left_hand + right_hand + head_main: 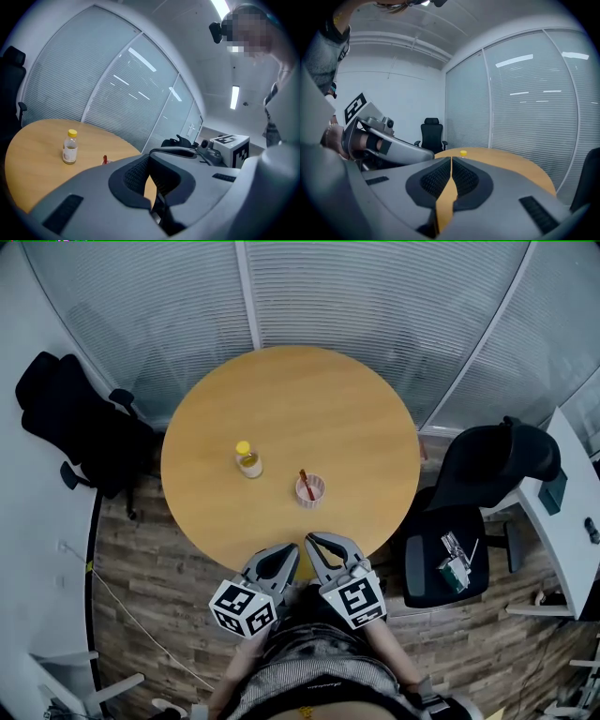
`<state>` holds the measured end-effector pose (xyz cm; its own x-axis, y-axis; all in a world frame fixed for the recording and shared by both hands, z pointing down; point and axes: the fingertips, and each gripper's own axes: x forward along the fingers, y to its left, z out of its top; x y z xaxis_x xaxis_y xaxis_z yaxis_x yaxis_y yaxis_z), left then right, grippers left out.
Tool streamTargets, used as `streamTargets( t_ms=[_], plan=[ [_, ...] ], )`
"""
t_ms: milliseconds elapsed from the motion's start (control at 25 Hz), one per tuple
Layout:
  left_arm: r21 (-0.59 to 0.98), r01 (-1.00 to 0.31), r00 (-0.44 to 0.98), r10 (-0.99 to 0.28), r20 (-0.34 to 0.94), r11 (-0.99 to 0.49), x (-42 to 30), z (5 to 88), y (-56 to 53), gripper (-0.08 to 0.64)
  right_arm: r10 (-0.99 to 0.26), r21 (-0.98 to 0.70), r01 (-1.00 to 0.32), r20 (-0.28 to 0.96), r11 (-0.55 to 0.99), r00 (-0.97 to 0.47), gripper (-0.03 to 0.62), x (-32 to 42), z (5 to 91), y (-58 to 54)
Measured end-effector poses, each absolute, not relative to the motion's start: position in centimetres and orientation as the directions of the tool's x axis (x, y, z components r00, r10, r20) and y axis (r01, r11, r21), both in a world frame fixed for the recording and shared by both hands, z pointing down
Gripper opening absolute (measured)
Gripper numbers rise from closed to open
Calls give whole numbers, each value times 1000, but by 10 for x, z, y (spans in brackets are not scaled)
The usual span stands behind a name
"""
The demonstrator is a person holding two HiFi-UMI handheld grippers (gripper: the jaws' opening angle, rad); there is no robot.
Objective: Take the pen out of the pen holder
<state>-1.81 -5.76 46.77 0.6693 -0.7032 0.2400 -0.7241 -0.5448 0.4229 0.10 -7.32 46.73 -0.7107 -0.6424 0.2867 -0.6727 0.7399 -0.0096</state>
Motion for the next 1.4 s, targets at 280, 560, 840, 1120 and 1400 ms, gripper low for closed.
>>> streamTargets(
  t_ms=[280, 560, 840, 1120, 1400],
  plan=[
    [430, -748, 633, -738, 234, -506, -9, 471, -83, 3, -615, -3, -644, 292, 765, -732, 23, 15, 475, -103],
    [432, -753, 627, -741, 241, -496, -13, 471, -98, 3, -609, 15, -637, 307, 771, -731, 23, 9, 478, -122],
    [440, -734, 651, -721, 238, -518, -23, 472, -125, 3, -632, 18, -662, 316, 750, -708, 23, 2, 481, -146],
    [421, -704, 693, -682, 233, -571, -35, 467, -159, 3, -661, 20, -691, 311, 723, -683, 23, -13, 477, -177],
    [431, -685, 715, -657, 241, -587, -44, 473, -179, 3, -679, 19, -714, 328, 700, -656, 24, -21, 486, -198]
  ],
)
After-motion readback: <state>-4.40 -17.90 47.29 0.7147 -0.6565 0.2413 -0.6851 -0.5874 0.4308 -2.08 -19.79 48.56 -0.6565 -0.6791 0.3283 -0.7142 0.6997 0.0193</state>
